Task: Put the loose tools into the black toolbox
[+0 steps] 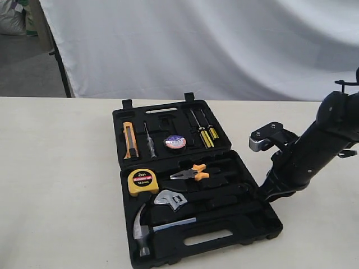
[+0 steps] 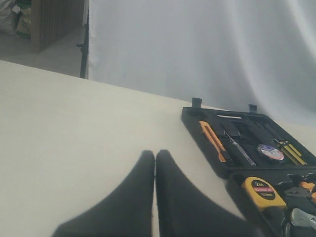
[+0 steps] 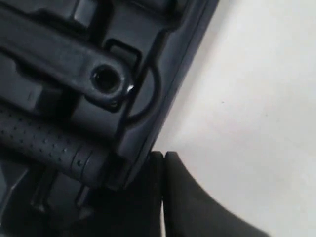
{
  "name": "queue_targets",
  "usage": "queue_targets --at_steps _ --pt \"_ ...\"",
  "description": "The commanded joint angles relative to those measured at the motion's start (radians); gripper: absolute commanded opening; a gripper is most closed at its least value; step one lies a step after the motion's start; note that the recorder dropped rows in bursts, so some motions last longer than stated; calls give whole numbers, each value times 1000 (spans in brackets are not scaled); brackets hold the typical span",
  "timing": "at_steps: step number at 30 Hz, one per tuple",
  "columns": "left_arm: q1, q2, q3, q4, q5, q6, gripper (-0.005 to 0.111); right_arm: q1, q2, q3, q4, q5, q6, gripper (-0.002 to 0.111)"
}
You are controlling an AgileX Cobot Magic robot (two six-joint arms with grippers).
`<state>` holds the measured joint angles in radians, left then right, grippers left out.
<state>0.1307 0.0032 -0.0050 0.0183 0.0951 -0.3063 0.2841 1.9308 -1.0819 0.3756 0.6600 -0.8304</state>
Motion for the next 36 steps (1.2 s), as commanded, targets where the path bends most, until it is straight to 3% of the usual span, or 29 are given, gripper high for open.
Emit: queue_targets --at_steps 1,18,24,32,36 --pt "25 -3 -3 4 -7 -5 1 66 4 3 18 40 -16 0" --pt "25 -3 -3 4 -7 -5 1 172 -84 3 13 119 -11 0" --pt "25 -3 -3 4 -7 -5 1 172 -278 3 -83 97 133 0" --pt "25 -3 -3 4 -7 -5 1 174 -572 9 -49 100 230 0" --pt "25 -3 -3 4 -7 -5 1 202 -742 90 -10 42 230 0"
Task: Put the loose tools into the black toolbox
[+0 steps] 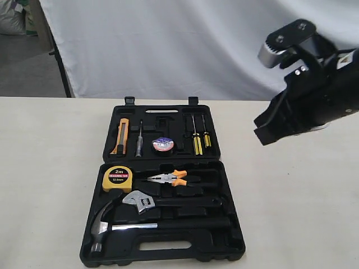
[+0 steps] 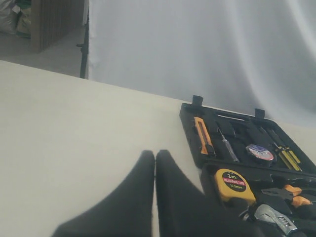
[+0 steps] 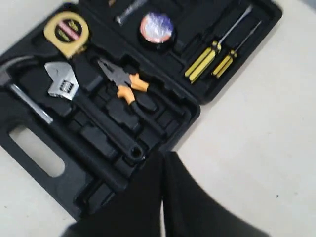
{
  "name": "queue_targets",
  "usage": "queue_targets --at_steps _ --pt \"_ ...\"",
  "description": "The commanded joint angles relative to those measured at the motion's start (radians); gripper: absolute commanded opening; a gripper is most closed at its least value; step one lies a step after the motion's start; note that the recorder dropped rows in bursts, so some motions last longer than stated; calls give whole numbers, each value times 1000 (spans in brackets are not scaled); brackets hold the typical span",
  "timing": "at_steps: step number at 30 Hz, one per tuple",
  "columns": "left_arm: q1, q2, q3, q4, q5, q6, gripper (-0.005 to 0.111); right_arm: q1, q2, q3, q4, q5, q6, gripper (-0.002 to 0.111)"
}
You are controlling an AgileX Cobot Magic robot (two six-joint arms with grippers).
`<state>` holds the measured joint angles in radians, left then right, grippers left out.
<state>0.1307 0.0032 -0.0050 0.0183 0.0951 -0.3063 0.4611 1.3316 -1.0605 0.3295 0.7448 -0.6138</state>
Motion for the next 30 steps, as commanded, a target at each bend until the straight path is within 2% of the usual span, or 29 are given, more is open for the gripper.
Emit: queue_targets --at_steps 1,13,24,30 --pt "25 -3 -3 4 -7 -5 1 39 -179 92 42 -63 13 0" --pt "25 -3 -3 4 -7 -5 1 198 -598 357 324 -79 15 0" --pt "25 -3 -3 4 -7 -5 1 208 -786 534 324 -100 15 0" --pt "25 -3 -3 4 -7 -5 1 208 -803 698 393 -302 15 0"
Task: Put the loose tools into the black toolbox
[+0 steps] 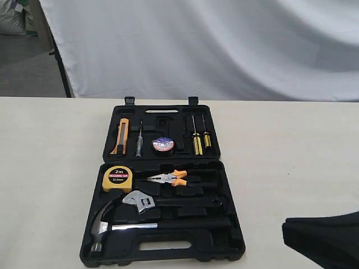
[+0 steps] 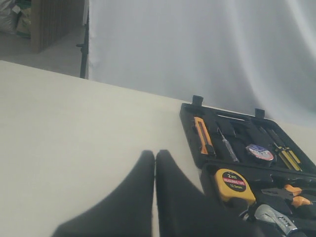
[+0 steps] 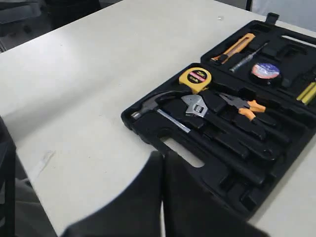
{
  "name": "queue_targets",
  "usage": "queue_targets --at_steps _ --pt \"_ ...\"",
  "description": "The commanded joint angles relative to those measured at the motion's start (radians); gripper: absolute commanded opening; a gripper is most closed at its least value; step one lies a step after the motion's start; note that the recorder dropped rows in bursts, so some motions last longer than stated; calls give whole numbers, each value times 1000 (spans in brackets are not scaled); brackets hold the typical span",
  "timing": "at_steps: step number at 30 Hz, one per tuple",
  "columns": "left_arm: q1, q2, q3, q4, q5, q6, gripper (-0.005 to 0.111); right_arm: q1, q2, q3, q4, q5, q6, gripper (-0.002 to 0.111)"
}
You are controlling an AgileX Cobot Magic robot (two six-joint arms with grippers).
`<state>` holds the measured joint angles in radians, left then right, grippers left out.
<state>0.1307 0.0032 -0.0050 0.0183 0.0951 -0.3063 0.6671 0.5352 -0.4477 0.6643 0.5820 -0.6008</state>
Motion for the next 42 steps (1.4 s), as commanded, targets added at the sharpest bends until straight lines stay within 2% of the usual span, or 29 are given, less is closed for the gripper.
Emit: queue_targets --at_steps 1,8,12,31,36,39,41,42 --pt "25 -3 -3 4 -7 -5 1 2 -7 111 69 -180 2 0" --pt "25 -3 -3 4 -7 -5 1 2 -7 264 69 -548 3 0" --pt "25 -3 -3 4 -7 -5 1 2 -7 329 72 -661 12 0" --pt "25 -3 -3 4 -7 -5 1 2 -7 355 72 -718 12 0" --pt "25 -3 -3 4 -7 -5 1 2 -7 428 -76 -751 84 0" --pt "25 -3 -3 4 -7 -5 1 3 -7 448 -144 -892 260 0" --pt "25 -3 -3 4 -7 -5 1 3 -9 448 -221 -897 320 0" --pt "25 -3 -3 4 -7 -5 1 3 -9 448 -322 -894 366 0"
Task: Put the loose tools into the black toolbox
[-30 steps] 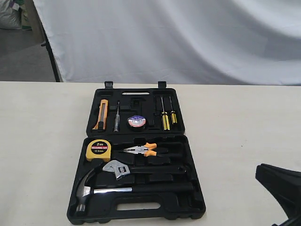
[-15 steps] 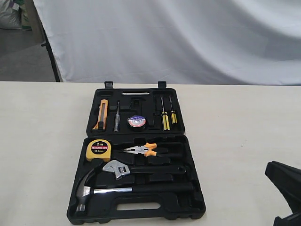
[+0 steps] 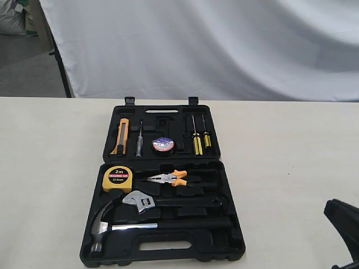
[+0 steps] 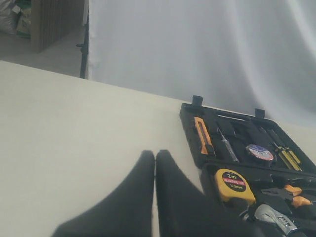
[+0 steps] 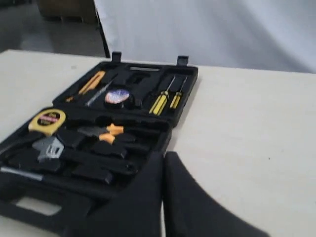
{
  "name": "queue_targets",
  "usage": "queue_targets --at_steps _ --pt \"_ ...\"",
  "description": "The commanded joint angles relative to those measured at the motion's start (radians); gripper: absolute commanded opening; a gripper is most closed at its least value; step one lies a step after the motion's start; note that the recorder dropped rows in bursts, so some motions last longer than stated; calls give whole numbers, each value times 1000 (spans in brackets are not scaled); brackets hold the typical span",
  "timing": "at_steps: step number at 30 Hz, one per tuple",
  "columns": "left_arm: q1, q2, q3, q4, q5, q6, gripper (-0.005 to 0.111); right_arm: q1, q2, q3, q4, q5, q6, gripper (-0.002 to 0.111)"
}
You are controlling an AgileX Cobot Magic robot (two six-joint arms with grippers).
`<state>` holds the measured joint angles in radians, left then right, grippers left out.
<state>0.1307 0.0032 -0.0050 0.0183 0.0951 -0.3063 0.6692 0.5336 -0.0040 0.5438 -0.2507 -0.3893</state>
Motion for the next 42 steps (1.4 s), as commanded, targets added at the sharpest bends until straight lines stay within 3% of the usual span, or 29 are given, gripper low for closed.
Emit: queue_targets --at_steps 1,3,15,17,21,29,34,42 --pt "25 -3 -3 4 -7 -5 1 1 -8 4 -264 -53 190 0" --pt "25 -3 -3 4 -7 -5 1 1 -8 4 -374 -51 283 0" --pt "25 -3 -3 4 -7 -5 1 -6 -33 4 -376 -57 288 0" --pt "25 -3 -3 4 -7 -5 1 -56 -109 4 -376 -55 300 0" --pt "25 -3 -3 4 -7 -5 1 -258 -300 4 -376 -59 302 0" --pt "25 -3 -3 4 -7 -5 1 -469 -384 4 -376 -59 302 0" --pt "25 -3 -3 4 -7 -5 1 -540 -424 4 -376 -59 302 0" --pt "25 -3 -3 4 -7 -5 1 -542 -493 4 -376 -59 311 0"
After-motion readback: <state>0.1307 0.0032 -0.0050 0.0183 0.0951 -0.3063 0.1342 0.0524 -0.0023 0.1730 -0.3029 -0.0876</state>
